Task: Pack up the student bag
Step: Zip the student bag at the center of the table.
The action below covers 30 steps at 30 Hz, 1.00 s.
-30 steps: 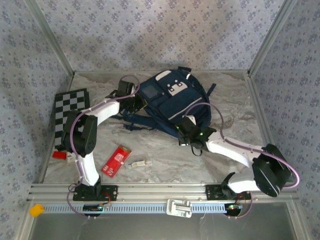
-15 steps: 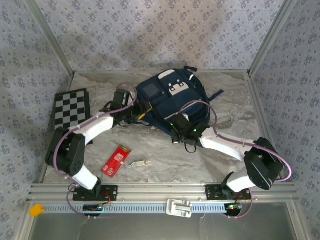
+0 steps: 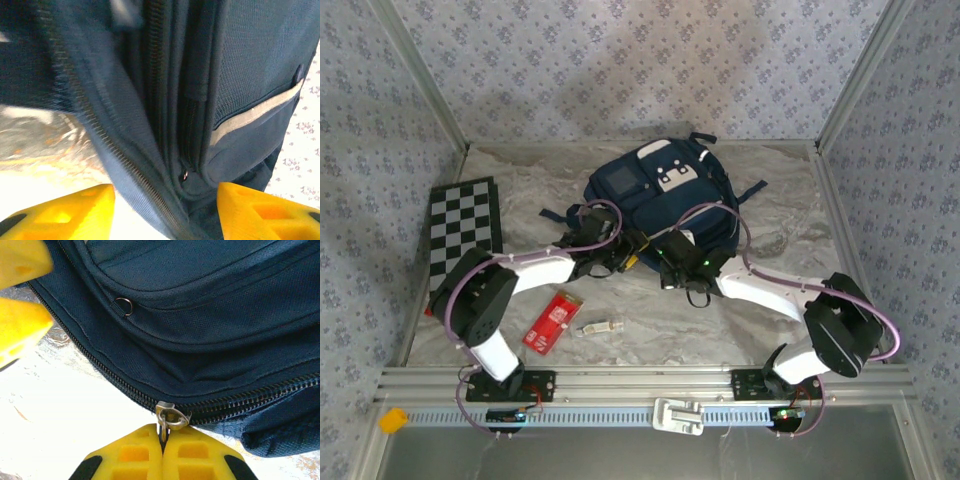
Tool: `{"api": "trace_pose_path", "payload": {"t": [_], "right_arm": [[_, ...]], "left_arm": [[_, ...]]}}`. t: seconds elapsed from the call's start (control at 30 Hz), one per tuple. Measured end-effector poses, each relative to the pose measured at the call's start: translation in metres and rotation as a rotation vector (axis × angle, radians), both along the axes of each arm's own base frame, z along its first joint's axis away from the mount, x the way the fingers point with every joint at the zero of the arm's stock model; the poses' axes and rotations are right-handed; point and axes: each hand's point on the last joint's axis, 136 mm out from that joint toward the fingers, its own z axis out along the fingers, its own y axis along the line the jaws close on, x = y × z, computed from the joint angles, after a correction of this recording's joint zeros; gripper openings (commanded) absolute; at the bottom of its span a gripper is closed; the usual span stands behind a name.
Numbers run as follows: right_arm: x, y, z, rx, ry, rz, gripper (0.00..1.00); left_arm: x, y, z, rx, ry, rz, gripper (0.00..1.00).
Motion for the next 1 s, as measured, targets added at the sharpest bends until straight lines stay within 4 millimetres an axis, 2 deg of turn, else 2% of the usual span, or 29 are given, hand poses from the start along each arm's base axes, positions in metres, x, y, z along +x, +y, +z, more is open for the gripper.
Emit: {"api": "trace_pose_path", "payload": {"t": [0.07, 0.2, 0.37, 0.53, 0.67, 0.83, 1.0], "right_arm": [[0.0, 0.0, -0.001, -0.002, 0.003, -0.001, 0.0], [-0.001, 0.001, -0.004, -0.008, 0.008, 0.0, 0.0], [-0.001, 0.0, -0.009, -0.027, 0.013, -0.001, 0.0], [0.0, -0.002, -0.008, -0.041, 0.008, -0.006, 0.0], [-0.002, -0.006, -0.009, -0.06, 0.011, -0.011, 0.0], [-0.003, -0.011, 0.005, -0.041, -0.01, -0.018, 0.0], [-0.005, -0.035, 0.003, -0.036, 0.008, -0.051, 0.0]], "left_arm": [[0.005, -0.006, -0.005, -0.005, 0.011, 0.009, 0.35], [0.006, -0.009, -0.009, -0.004, 0.025, 0.028, 0.17], [0.006, -0.008, -0.012, 0.013, 0.022, 0.039, 0.01], [0.006, -0.003, -0.015, 0.05, 0.007, 0.026, 0.0], [0.008, 0.009, -0.009, 0.091, -0.014, 0.002, 0.0], [0.024, 0.035, -0.002, 0.1, -0.021, 0.001, 0.0], [0.043, 0.059, 0.004, 0.117, -0.024, 0.008, 0.0]]}}
